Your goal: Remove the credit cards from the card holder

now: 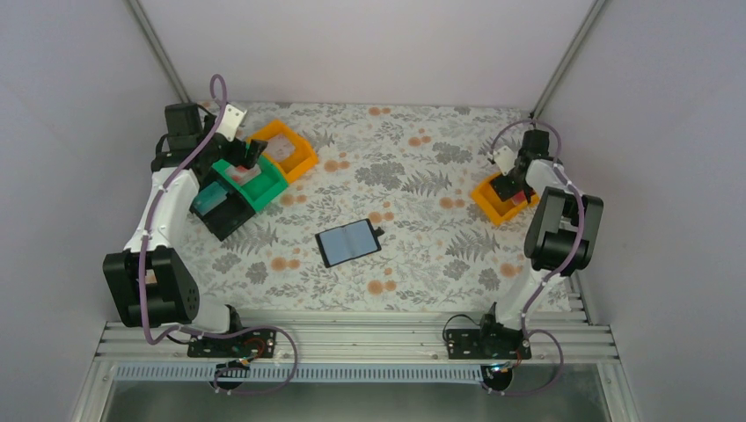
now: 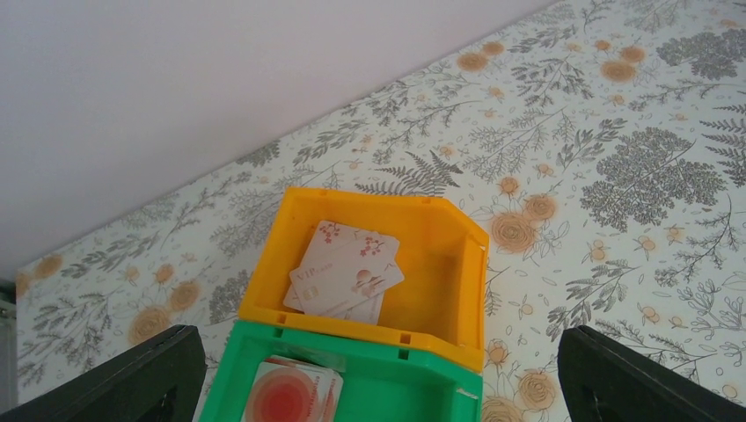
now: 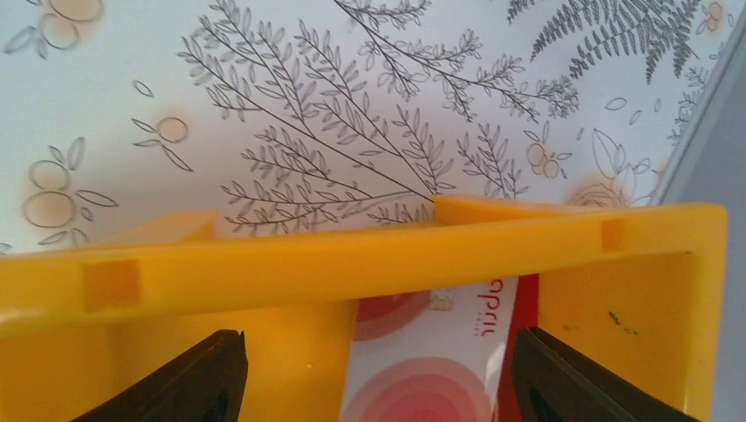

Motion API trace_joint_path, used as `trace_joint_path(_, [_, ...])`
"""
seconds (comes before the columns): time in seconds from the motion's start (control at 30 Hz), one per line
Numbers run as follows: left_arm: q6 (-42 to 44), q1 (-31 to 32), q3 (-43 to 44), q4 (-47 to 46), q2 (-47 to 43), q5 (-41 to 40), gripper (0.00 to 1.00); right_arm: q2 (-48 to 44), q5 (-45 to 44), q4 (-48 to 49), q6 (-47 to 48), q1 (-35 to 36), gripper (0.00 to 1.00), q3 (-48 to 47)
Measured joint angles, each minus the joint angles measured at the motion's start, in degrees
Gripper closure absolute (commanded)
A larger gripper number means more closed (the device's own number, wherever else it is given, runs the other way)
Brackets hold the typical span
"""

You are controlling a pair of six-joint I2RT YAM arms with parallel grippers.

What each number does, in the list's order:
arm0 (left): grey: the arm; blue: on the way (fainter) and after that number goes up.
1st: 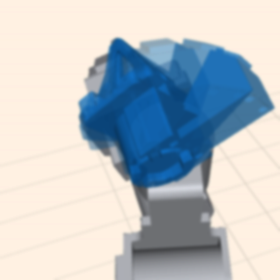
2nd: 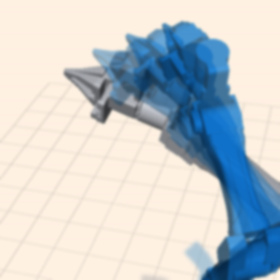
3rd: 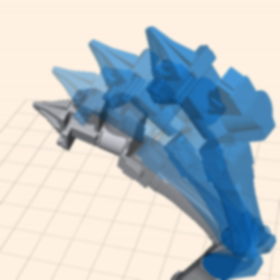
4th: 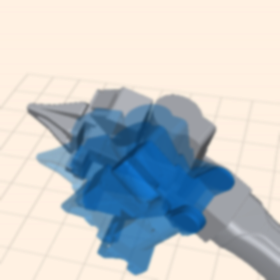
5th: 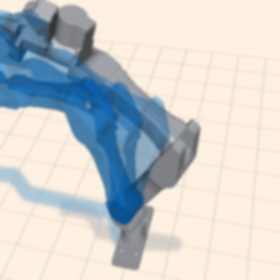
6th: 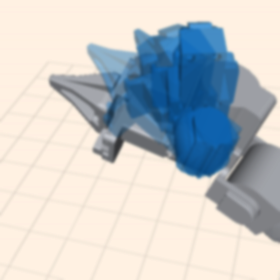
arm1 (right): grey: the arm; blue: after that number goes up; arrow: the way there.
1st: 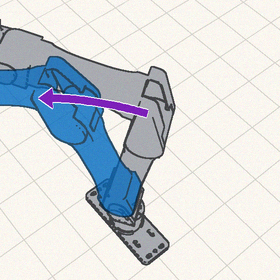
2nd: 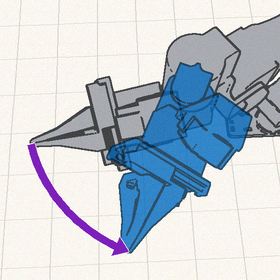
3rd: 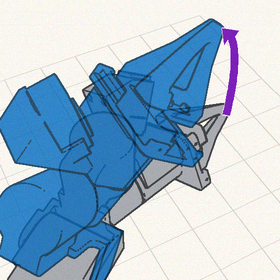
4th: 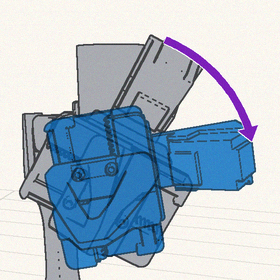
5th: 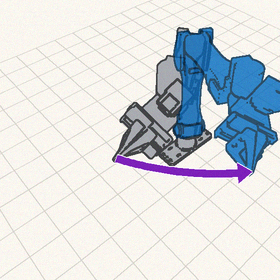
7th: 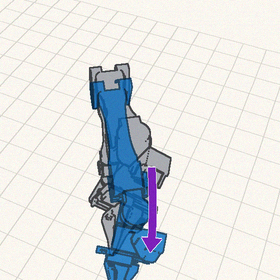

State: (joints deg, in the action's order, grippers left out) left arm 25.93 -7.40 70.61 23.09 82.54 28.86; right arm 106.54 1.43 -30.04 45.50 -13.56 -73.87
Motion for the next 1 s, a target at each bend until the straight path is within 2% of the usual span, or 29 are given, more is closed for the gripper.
trace_joint_path(0.23, [0.0,-0.5,0.1,0.3,0.0,0.2,0.00,3.5,-4.4,0.7,0.0,-0.2,0.22,-0.3])
trace_joint_path(0.37, [0.0,-0.8,0.4,0.7,0.0,0.2,0.00,4.8,-6.0,2.0,0.0,-0.4,0.27,-0.7])
trace_joint_path(0.47, [0.0,-0.9,0.6,0.7,0.0,0.2,0.00,4.8,-5.5,2.0,0.2,-0.5,0.32,-0.6])
trace_joint_path(0.8, [0.2,-1.1,1.2,1.0,0.0,0.4,0.00,3.8,-3.0,2.2,1.4,0.3,0.60,0.0])
trace_joint_path(0.9, [0.2,-1.2,1.2,1.1,0.0,0.4,0.00,3.5,-3.5,2.3,1.4,0.6,0.61,0.3])
trace_joint_path(1.0, [0.3,-1.2,1.2,1.1,0.0,0.6,0.00,3.1,-3.1,2.1,1.4,0.8,0.50,0.6])
